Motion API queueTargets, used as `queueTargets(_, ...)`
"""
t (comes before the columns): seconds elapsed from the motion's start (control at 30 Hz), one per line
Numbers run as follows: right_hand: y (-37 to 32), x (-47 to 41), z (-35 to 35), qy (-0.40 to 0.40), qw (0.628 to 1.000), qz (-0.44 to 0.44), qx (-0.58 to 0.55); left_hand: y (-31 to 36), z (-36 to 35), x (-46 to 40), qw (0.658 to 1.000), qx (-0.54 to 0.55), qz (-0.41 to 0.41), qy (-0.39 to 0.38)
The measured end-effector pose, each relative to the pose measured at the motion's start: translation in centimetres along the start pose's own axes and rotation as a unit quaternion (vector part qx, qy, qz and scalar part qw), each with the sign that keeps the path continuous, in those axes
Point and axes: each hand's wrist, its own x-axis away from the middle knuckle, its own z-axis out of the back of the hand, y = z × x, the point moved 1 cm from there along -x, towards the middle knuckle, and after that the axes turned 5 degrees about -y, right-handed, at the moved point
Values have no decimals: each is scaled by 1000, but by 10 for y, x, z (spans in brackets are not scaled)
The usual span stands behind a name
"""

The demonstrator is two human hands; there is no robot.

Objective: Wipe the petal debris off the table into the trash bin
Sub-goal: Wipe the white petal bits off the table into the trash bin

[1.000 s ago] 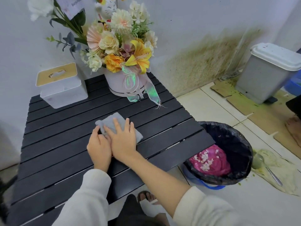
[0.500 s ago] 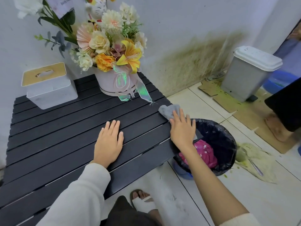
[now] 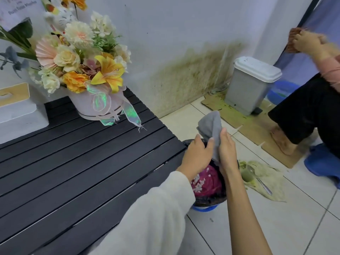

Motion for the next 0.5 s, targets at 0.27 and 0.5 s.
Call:
queueTargets(0.27, 2, -7, 34, -55, 997, 21, -51, 3, -5, -29, 988, 148, 36, 9)
queueTargets(0.5, 32, -5, 46, -107, 930, -267, -229, -9, -2, -34, 982, 185, 42, 3)
